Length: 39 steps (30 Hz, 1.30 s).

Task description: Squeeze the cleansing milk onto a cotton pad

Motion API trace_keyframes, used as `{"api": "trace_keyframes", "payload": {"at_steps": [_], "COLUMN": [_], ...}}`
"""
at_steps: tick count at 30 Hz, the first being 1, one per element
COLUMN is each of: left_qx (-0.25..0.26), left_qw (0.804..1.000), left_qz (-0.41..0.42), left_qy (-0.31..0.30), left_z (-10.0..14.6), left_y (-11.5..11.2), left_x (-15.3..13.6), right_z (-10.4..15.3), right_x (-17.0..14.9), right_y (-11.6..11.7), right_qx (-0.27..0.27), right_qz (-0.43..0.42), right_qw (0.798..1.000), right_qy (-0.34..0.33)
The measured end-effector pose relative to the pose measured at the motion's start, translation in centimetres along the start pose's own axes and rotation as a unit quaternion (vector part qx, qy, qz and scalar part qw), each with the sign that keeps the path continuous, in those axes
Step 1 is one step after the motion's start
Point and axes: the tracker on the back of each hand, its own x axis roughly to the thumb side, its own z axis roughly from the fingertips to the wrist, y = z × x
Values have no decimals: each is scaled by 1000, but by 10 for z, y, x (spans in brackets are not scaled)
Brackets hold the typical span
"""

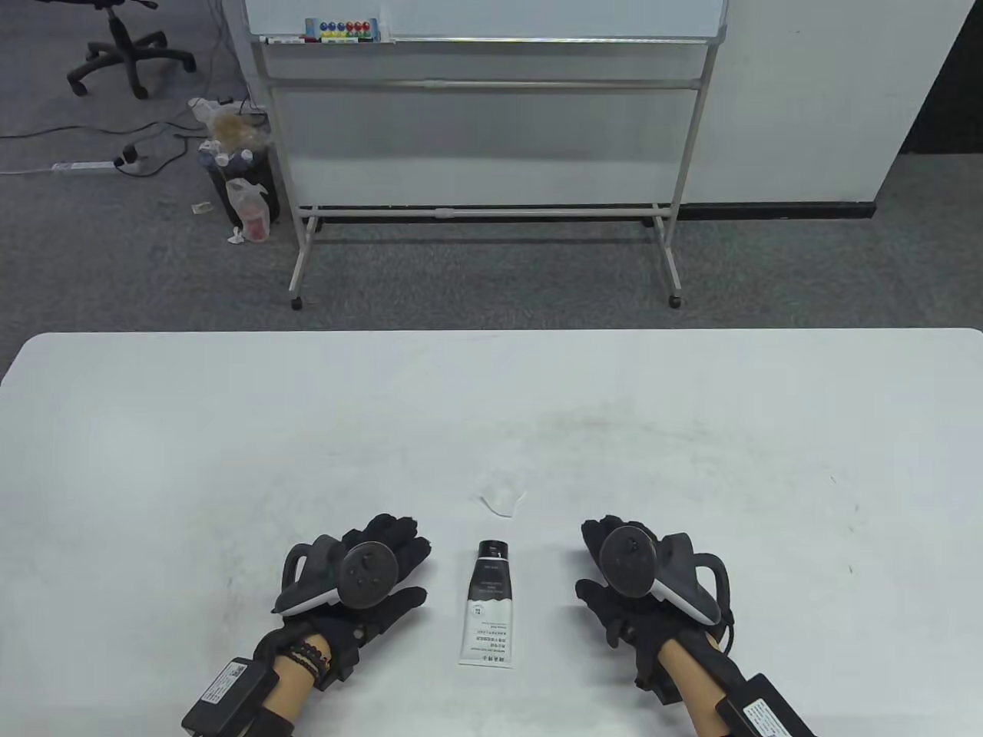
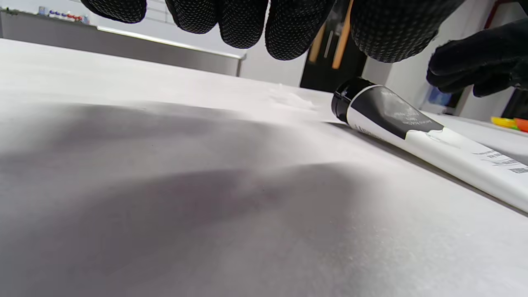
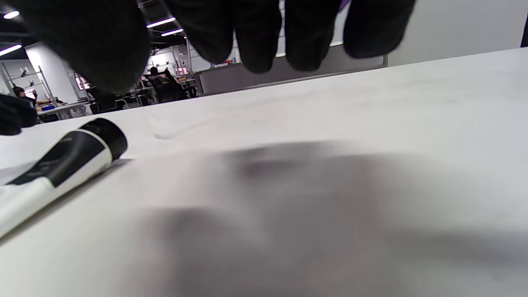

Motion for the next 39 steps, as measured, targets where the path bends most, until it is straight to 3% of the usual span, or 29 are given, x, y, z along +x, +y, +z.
{"api": "trace_keyframes", "payload": {"at_steps": [13,19,21,24,28,32,36,38,39], "left_qx": [-28,-62,-52,-80,-110,-142,-135,-147,-159], "left_qw": [999,997,995,989,984,969,971,974,972], "left_qz": [16,6,14,29,-27,-133,-86,-69,-25], "left_qy": [12,49,81,122,138,153,175,155,170], "left_z": [-7,-18,-25,-40,-58,-74,-82,-86,-87], "left_y": [-11,-8,-5,-4,-8,-17,-18,-16,-17], "left_x": [5,31,43,62,87,110,115,113,111], "right_z": [1,3,4,6,7,6,7,6,6], "right_x": [0,9,13,15,15,13,11,11,12], "right_y": [-10,-11,-9,-10,-9,-7,-9,-8,-7], "right_qx": [-22,-25,-22,-24,-20,-13,-19,-19,-17], "right_qz": [-15,-18,-9,-3,-5,-4,-9,-9,-7], "right_qw": [1000,999,999,999,999,1000,999,999,999], "right_qy": [-2,-18,-26,-30,-29,-26,-25,-26,-29]}}
